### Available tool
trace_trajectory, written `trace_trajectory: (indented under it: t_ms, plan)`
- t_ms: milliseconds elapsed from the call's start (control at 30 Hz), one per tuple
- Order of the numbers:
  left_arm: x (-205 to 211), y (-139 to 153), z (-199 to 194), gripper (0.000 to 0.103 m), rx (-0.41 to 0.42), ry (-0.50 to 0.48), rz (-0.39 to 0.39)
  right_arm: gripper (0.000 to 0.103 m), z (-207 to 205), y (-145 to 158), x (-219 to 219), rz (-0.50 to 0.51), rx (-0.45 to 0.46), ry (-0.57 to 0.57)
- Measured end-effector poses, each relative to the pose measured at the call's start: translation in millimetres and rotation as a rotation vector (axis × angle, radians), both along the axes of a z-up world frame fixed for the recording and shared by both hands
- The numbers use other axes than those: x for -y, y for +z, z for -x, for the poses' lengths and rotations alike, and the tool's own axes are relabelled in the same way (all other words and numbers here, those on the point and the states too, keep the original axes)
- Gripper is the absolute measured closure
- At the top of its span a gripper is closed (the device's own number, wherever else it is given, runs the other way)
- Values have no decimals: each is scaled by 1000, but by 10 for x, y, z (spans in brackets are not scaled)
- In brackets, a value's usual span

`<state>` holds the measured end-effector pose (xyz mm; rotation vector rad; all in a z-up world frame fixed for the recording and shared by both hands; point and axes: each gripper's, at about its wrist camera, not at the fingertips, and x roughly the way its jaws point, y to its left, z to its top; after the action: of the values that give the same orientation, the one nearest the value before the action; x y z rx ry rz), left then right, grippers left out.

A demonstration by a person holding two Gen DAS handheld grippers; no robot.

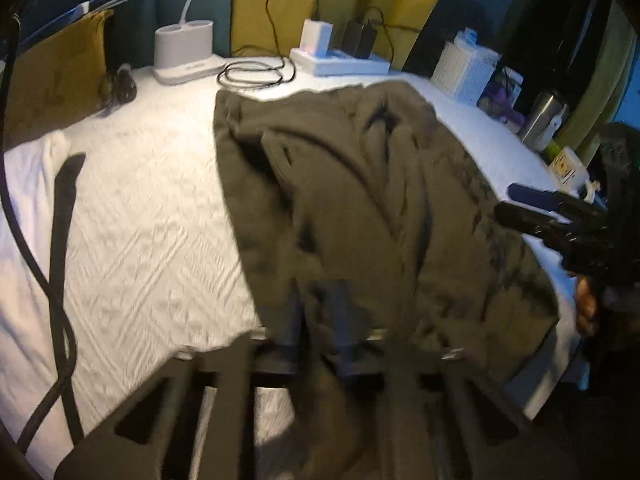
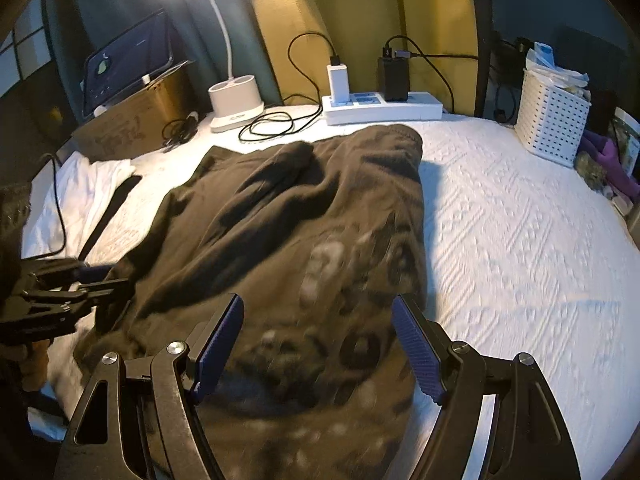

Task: Fold small clothes

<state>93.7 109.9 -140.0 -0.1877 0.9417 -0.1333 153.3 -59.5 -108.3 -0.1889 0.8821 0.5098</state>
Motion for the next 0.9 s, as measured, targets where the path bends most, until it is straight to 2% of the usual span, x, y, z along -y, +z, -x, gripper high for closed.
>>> trace_trajectory:
  t_ms: [200, 267, 333, 433, 467, 533, 600, 633, 733, 800, 833, 867, 900]
  plan:
    - [-187, 11, 237, 99, 15, 61, -28, 25, 246, -63, -2, 8, -15, 18]
    - [-240, 37, 299, 99, 15, 101, -73, 25, 301, -93, -14, 11, -23, 23]
    - [-284, 115, 344, 98, 20, 115, -34, 25, 373, -115, -33, 14, -27, 36]
    - [-172, 331, 429, 97, 86, 84, -3, 25, 448, -113, -39, 15, -23, 45]
    - [-113, 371, 441, 95, 102, 63, 4, 25, 464, -106, -34, 14, -20, 45]
    - [32, 424, 441, 83, 124, 10, 35, 25, 499, -83, -16, 10, -14, 43]
    - [205, 412, 416, 62, 126, -51, 69, 25, 535, -56, 13, 8, -5, 40]
    - [258, 391, 389, 61, 120, -66, 73, 25, 552, -46, 22, 7, -2, 38]
    - [438, 234, 306, 61, 75, -109, 78, 25, 593, -19, 83, 4, 7, 29]
    - [490, 93, 276, 63, 39, -102, 50, 25, 605, -25, 137, 3, 8, 18]
    - [499, 43, 271, 68, 24, -97, 43, 25, 605, -37, 166, 4, 6, 9]
    - [482, -9, 297, 80, 9, -90, 50, 25, 602, -51, 192, 4, 3, 2]
    - [469, -21, 333, 84, 8, -88, 60, 25, 599, -73, 224, 4, -1, -7]
